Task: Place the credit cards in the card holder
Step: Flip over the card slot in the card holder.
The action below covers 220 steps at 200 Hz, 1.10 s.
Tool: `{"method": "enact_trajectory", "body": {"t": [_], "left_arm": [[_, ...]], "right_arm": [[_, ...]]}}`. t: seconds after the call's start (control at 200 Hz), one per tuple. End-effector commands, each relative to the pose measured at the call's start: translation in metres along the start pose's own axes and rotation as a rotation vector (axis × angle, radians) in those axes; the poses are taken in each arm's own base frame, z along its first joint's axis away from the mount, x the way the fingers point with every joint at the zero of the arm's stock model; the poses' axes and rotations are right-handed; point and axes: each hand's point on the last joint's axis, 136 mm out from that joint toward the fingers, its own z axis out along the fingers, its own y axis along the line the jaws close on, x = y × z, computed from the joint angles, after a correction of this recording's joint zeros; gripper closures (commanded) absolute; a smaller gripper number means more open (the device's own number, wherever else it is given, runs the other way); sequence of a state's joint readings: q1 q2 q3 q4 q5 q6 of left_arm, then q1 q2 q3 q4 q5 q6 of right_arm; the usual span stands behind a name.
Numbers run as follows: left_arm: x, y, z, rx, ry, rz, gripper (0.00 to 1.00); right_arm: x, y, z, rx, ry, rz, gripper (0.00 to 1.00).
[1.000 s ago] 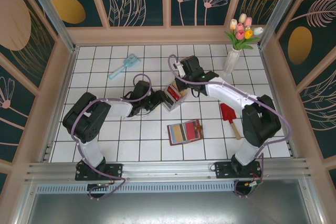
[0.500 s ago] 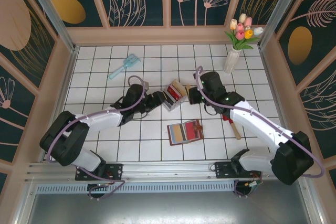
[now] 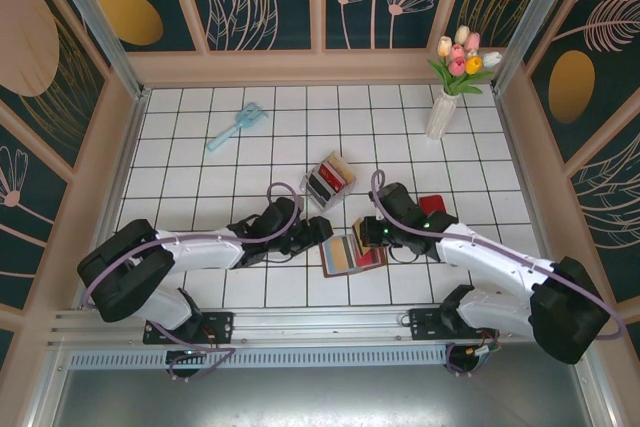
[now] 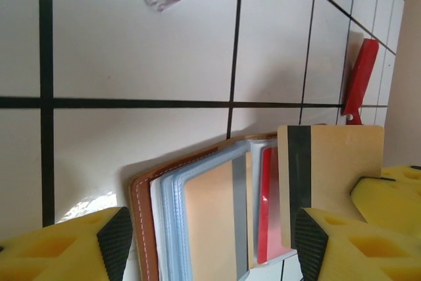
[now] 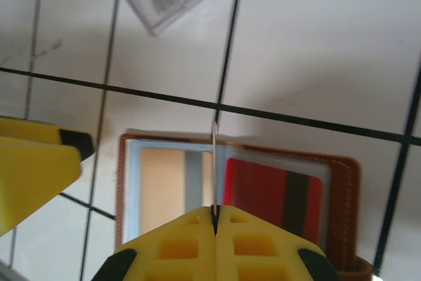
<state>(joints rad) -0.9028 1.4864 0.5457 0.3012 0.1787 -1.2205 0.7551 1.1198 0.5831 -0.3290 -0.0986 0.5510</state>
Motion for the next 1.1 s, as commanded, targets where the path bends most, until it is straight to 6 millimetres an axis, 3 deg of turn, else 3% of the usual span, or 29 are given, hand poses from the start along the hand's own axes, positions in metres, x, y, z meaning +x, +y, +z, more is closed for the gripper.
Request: {"method": "enact_trajectory", "body": {"t": [0.0,0.245,0.42,0.711,1.096], "left_arm": [[0.009,0.017,0.005,-0.058,0.007,-0.039,0.31],[0.023,0.013,0.012,-0.064,0.039,-0.028,0.31],[0.028,-0.007,0.013,0.002,0.045,-0.012,0.38],[0.028,-0.018,0.011,0.052,0.043,0.003,0.73],[0.028,-0.046,-0.002,0.219,0.034,0.006,0.90]], "right_arm": [[0.011,-0.025,0.000,0.098,-0.010,0.042,1.00],[0.032,-0.046,0.011,0.158,0.030,0.088,1.00],[0.033,-0.048,0.009,0.157,0.022,0.099,1.00],[0.038,-0.051,0.015,0.168,0.048,0.090,1.00],[0.027,-0.044,0.013,0.161,0.027,0.098,1.00]]}}
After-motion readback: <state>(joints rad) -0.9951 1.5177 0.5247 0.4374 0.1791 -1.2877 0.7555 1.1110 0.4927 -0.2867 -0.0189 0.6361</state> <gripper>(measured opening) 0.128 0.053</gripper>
